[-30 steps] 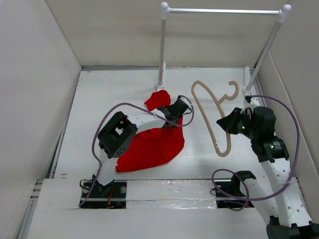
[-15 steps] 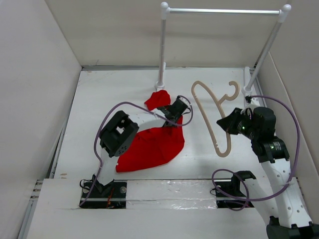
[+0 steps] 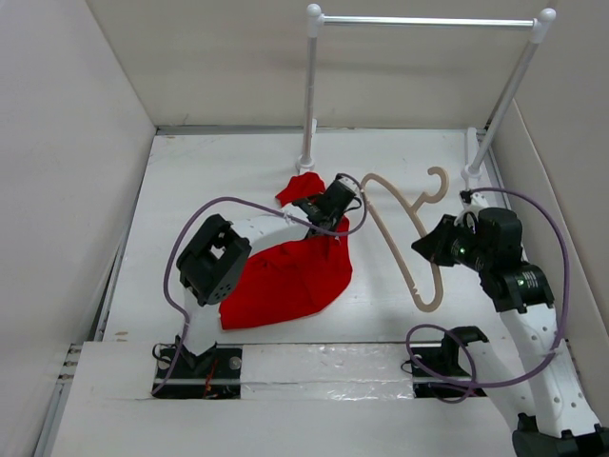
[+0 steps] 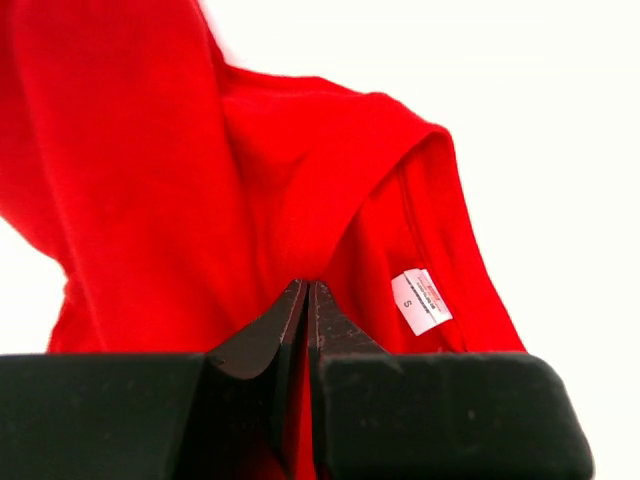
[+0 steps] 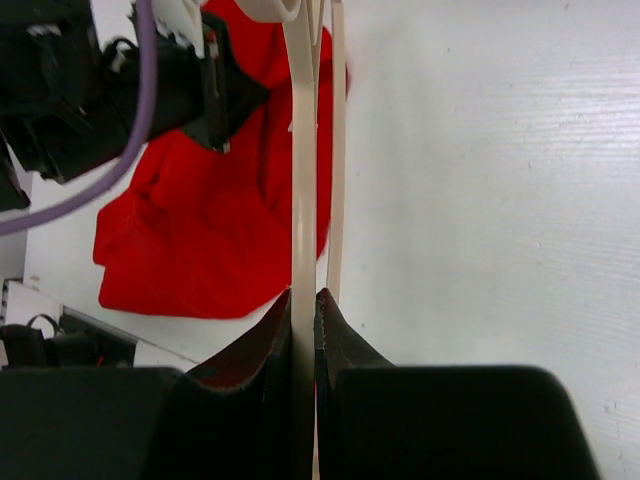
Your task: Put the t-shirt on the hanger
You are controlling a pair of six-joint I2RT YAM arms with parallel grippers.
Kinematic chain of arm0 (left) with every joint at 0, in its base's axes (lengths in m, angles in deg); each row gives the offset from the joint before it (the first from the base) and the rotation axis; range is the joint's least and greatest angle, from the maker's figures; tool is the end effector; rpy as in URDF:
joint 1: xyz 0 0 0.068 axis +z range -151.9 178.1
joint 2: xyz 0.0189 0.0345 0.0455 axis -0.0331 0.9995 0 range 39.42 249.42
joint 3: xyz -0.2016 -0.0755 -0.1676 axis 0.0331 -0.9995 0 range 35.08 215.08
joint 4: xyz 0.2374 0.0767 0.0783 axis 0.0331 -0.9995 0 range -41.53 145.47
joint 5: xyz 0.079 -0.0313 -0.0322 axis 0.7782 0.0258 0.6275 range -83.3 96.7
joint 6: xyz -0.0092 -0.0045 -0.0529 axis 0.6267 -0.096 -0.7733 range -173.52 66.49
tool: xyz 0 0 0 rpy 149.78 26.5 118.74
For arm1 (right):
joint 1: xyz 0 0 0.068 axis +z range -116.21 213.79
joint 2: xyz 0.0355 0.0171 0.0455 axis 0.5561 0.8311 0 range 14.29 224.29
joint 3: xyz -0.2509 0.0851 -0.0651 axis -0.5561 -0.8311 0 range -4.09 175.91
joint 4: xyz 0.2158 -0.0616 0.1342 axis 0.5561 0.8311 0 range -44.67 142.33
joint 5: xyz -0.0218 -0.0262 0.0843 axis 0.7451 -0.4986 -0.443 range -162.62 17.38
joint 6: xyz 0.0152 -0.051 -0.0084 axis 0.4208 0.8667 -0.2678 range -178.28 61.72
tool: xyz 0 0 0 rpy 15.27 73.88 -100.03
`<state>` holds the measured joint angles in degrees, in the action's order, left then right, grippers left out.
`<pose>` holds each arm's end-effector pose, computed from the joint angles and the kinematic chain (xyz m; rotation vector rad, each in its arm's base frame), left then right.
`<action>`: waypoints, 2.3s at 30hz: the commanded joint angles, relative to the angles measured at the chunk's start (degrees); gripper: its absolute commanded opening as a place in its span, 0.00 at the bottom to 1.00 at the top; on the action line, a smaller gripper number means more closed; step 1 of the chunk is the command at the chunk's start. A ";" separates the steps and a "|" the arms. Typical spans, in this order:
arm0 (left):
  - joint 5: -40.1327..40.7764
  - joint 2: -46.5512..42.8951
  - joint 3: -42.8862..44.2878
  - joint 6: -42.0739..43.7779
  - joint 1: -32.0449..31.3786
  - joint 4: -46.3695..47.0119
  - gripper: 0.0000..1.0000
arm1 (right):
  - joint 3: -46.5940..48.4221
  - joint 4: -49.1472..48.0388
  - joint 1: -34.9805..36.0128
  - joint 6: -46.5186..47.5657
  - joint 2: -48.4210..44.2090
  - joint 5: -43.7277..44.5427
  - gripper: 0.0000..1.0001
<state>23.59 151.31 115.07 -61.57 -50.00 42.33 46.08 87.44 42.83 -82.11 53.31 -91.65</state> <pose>0.2978 -0.3166 0.2034 0.6590 2.2236 -0.1477 0.1325 0.0329 0.3307 0.0743 2.1542 0.6888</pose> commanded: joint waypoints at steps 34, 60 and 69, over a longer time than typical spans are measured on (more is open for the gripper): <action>-21.01 -18.11 4.56 -13.91 3.54 -8.20 0.00 | -11.42 -31.70 17.31 -12.28 6.93 -6.40 0.00; -17.50 -37.10 17.57 -19.46 3.01 -17.35 0.00 | 7.65 -79.47 37.10 1.06 38.14 38.78 0.00; 0.26 -34.65 19.33 -11.48 7.40 -18.42 0.50 | 3.70 -80.43 43.17 8.72 28.13 43.37 0.00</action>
<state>19.17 115.16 131.72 -77.74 -44.03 23.03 48.07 15.33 86.30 -77.04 85.25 -51.98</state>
